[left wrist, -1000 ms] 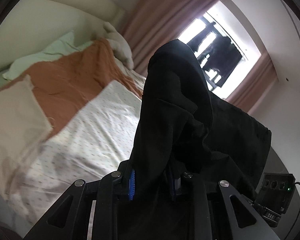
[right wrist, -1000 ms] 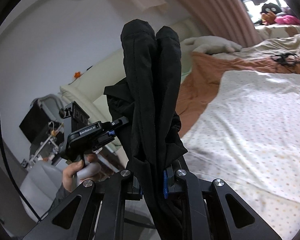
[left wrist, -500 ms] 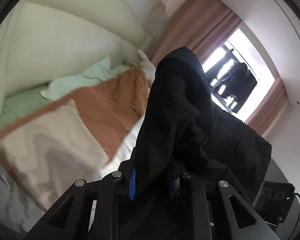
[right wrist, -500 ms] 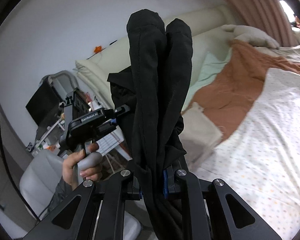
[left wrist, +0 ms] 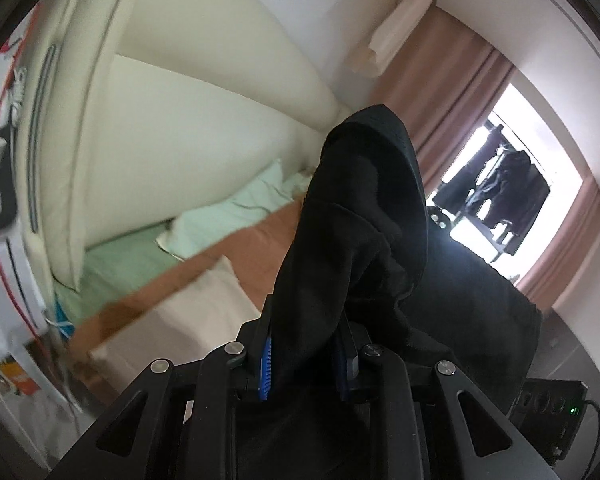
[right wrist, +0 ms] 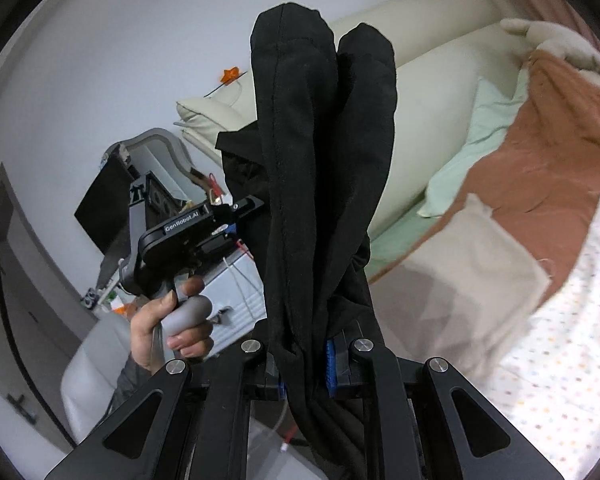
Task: Fold large clothes
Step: 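Lift the folded shirt with both grippers and carry it toward the clothes stack, then lower the shirt onto the folded clothes stack and open both grippers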
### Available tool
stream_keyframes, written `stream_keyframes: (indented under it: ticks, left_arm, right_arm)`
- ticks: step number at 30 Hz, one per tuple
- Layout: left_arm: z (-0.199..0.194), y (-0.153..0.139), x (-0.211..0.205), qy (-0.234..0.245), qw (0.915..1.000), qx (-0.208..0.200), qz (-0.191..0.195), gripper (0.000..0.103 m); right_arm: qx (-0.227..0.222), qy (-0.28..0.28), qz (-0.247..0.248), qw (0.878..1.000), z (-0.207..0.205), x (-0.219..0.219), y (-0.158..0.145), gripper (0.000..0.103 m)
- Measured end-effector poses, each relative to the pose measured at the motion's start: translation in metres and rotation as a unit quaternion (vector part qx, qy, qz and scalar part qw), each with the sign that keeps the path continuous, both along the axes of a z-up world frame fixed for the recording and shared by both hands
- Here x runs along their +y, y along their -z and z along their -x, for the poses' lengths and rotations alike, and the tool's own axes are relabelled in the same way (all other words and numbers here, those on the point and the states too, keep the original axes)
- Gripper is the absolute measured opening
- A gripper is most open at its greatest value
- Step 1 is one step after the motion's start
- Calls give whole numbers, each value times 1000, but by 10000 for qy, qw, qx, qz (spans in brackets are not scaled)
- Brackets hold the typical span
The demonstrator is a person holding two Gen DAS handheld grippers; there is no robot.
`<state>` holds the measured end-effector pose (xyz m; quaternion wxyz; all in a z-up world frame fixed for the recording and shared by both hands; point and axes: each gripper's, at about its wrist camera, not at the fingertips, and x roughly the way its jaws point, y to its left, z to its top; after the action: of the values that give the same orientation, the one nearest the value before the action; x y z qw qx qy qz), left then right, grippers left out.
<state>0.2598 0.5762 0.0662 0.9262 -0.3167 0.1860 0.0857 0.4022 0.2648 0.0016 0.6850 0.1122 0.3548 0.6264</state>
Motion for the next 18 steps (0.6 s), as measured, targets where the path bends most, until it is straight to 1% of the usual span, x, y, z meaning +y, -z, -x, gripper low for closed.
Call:
stream_keyframes:
  ticks: [5, 8, 13, 16, 18]
  left_arm:
    - [-9, 2, 25, -149, 9998, 103, -91, 24]
    - [-22, 7, 36, -190, 9994, 254, -169, 24]
    - [-54, 29, 55, -182, 9978, 602, -215, 23]
    - [-81, 47, 57, -137, 9961, 850, -215, 23]
    - [-101, 62, 57, -91, 9947, 1004, -197, 23]
  right_arm:
    - [307, -158, -179, 9992, -6, 23, 22, 15]
    - [672, -229, -279, 9971, -17, 36, 41, 15]
    - [1382, -217, -348, 9896, -41, 43, 92, 15]
    - [1729, -125, -309, 9844, -60, 41, 124, 15]
    - [1865, -30, -250, 9821, -75, 38, 142, 15]
